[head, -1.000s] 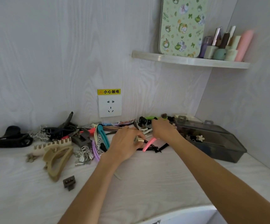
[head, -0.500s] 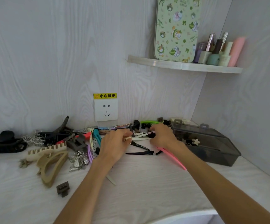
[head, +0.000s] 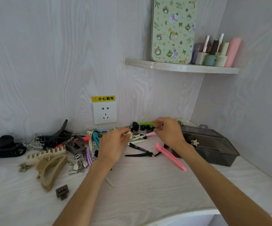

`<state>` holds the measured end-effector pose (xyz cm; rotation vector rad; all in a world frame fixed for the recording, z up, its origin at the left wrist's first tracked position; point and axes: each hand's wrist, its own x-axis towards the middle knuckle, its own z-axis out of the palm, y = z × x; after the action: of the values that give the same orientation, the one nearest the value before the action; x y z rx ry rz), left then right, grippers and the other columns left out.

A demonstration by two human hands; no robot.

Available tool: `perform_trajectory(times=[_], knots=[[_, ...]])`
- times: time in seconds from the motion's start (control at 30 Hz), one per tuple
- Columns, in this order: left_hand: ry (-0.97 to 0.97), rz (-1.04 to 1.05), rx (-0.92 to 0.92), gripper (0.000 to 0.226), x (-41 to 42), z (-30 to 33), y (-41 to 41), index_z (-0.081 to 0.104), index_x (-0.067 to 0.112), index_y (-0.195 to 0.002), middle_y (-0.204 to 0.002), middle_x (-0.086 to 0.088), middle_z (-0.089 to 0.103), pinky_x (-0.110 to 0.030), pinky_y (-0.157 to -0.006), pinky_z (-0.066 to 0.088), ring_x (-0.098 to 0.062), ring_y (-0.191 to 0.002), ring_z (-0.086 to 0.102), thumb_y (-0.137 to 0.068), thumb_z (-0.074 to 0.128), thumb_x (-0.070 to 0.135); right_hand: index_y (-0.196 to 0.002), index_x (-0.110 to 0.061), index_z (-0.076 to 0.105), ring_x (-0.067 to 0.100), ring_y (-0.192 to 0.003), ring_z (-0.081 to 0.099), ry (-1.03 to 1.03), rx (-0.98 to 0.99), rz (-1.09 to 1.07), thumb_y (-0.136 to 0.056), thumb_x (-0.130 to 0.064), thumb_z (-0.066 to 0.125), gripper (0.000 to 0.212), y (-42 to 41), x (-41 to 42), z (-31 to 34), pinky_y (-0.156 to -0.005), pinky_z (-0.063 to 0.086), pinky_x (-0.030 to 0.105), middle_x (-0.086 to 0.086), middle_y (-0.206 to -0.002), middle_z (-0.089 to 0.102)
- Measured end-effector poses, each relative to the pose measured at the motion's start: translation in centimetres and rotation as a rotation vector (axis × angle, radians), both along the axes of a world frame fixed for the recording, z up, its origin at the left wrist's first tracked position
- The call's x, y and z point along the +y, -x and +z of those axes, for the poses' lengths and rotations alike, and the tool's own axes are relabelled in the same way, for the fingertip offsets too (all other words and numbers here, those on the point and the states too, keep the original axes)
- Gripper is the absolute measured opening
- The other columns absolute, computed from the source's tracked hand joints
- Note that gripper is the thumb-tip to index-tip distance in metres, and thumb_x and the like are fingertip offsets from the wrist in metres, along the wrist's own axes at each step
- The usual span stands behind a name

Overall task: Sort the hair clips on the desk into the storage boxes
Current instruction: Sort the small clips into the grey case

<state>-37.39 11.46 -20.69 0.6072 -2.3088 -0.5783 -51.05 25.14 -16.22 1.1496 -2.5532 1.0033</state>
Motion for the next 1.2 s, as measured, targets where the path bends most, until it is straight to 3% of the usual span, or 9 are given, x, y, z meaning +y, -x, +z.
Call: perform_trajectory(times=[0.1,0.2,0.3,0.4,0.53,0.63,0.83,1.0,1.2], knots=[[-0.133,-0.055,0.127,0.025,1.5,0.9,0.4,0.068,0.033,-0.110,-0.098,0.013,0.073,-0.023,-0.074,0.051,0.000,-0.083,0.065,-0.087,0.060,0.039,-0.097,-0.015,0.071,0.011,-0.072,0.065,0.202,-0.086,0.023,-0.078,-0.004,0.069,0.022,0.8,4.3,1.9,-0.070,0.048,0.009,-0.001,-0.085,0.068],[-0.231,-0.185,0.219,0.021,4.3,2.2,2.7,0.071,0.030,-0.105,-0.097,0.014,0.073,-0.031,-0.080,0.055,0.000,-0.084,0.066,-0.085,0.065,0.034,-0.091,-0.015,0.072,0.011,-0.069,0.064,0.276,-0.133,-0.063,-0.077,-0.007,0.072,0.016,2.3,9.1,2.8,-0.064,0.045,0.004,0.002,-0.082,0.069],[-0.277,-0.347,0.145,0.024,8.1,3.0,6.1,0.072,0.020,-0.105,-0.104,0.005,0.072,-0.033,-0.088,0.052,-0.007,-0.093,0.067,-0.083,0.069,0.025,-0.091,-0.012,0.072,0.009,-0.068,0.063,0.299,-0.222,-0.122,-0.075,-0.006,0.074,0.017,3.2,12.1,2.2,-0.066,0.049,0.003,0.007,-0.085,0.071],[-0.240,-0.417,0.026,0.030,11.1,3.2,8.8,0.067,0.018,-0.115,-0.112,0.001,0.070,-0.033,-0.092,0.051,-0.011,-0.100,0.066,-0.084,0.067,0.021,-0.097,-0.009,0.070,0.015,-0.079,0.065,0.307,-0.293,-0.129,-0.077,-0.005,0.072,0.021,3.6,13.5,1.4,-0.080,0.054,0.023,0.009,-0.096,0.071],[-0.151,-0.407,-0.101,0.048,12.0,3.7,9.1,0.047,0.028,-0.136,-0.126,0.005,0.062,-0.038,-0.097,0.048,-0.015,-0.115,0.059,-0.089,0.060,0.028,-0.108,-0.007,0.068,0.011,-0.091,0.062,0.062,-0.218,-0.002,-0.083,-0.001,0.063,0.026,3.8,13.8,0.7,-0.077,0.044,0.003,0.008,-0.111,0.068],[-0.075,-0.380,-0.116,0.047,11.2,4.0,6.7,0.044,0.035,-0.136,-0.130,0.010,0.059,-0.031,-0.089,0.048,-0.012,-0.113,0.058,-0.091,0.056,0.032,-0.109,-0.016,0.069,0.006,-0.089,0.060,-0.048,-0.087,-0.012,-0.086,-0.005,0.061,0.027,3.5,13.3,0.3,-0.082,0.044,0.013,0.000,-0.110,0.069],[-0.101,-0.199,-0.099,0.025,5.9,2.1,-3.2,0.063,0.035,-0.113,-0.115,0.018,0.064,-0.023,-0.086,0.048,0.004,-0.098,0.058,-0.090,0.057,0.028,-0.098,-0.020,0.071,0.008,-0.085,0.065,0.095,-0.031,0.109,-0.085,0.001,0.057,0.029,-1.0,8.3,-0.5,-0.086,0.054,0.029,-0.002,-0.099,0.072],[-0.023,-0.011,-0.214,0.016,1.6,1.5,-12.1,0.064,0.038,-0.101,-0.099,0.021,0.064,-0.014,-0.067,0.044,0.009,-0.080,0.054,-0.086,0.062,0.033,-0.099,-0.031,0.070,-0.004,-0.091,0.052,0.048,0.059,0.244,-0.088,-0.012,0.058,0.025,-7.0,2.6,-1.2,-0.082,0.047,0.022,-0.017,-0.101,0.066],[0.038,0.018,-0.385,0.044,-0.4,0.4,-19.7,0.056,0.037,-0.117,-0.128,0.019,0.049,-0.027,-0.097,0.041,-0.003,-0.119,0.047,-0.078,0.061,0.056,-0.108,-0.026,0.068,0.005,-0.081,0.059,-0.049,-0.035,0.581,-0.086,-0.022,0.063,0.023,-14.2,-2.7,-1.3,-0.074,0.048,0.023,-0.011,-0.100,0.066]])
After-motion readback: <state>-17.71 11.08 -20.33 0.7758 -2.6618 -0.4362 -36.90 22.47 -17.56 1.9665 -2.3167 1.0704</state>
